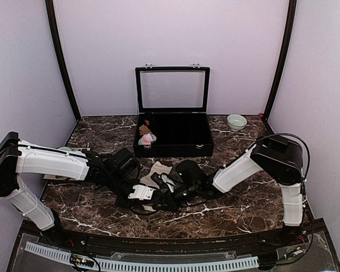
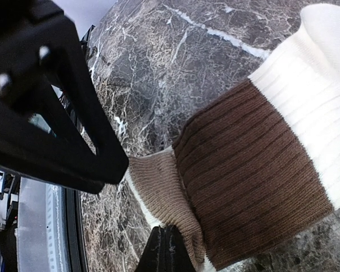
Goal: Roll the socks
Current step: Roll the sock at the center of the board.
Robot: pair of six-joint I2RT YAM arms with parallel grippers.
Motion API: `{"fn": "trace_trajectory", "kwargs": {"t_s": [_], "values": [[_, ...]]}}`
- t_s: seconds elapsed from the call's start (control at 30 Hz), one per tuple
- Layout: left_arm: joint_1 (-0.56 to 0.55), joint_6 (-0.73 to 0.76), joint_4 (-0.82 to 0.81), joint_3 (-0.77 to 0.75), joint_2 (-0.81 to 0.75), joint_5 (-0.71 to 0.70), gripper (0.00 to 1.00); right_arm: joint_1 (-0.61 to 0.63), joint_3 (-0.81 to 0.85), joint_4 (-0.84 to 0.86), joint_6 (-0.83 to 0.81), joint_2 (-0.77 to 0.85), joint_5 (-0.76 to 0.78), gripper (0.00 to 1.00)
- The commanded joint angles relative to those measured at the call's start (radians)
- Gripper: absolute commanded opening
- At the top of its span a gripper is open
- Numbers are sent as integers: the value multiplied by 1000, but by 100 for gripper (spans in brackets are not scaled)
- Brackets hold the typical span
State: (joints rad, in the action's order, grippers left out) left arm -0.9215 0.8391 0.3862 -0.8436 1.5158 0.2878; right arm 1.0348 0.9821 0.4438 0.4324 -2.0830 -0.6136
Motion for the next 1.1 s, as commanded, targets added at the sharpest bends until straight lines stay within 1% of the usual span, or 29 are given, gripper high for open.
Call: {"fn": "trace_trajectory", "kwargs": {"t_s": [0.0,0.03,0.17,0.33,0.5,0.73,0.87,0.93,0.97,1.0,1.07], "values": [[-27,14,-9,1,22,6,24,-13,-30,-213,23,-73,26,0],[-35,16,-12,2,26,3,24,-13,-30,-214,25,-75,22,0],[-55,24,-33,6,46,-21,33,-15,-25,-206,32,-83,14,0],[-56,46,-55,16,55,-73,39,-16,-30,-189,41,-81,3,0],[-56,66,-74,41,59,-133,39,-16,-40,-172,47,-83,-5,0],[-56,72,-89,59,92,-182,36,-18,-36,-160,57,-84,-21,0],[-56,66,-103,52,98,-179,33,-18,-34,-159,61,-86,-26,0],[-56,64,-102,46,82,-181,34,-18,-36,-155,64,-88,-29,0],[-56,63,-96,41,72,-180,36,-18,-38,-153,65,-89,-31,0],[-56,60,-81,34,61,-173,41,-18,-39,-153,65,-92,-32,0],[-56,53,-45,17,36,-166,63,-19,-44,-150,67,-94,-35,0]]}}
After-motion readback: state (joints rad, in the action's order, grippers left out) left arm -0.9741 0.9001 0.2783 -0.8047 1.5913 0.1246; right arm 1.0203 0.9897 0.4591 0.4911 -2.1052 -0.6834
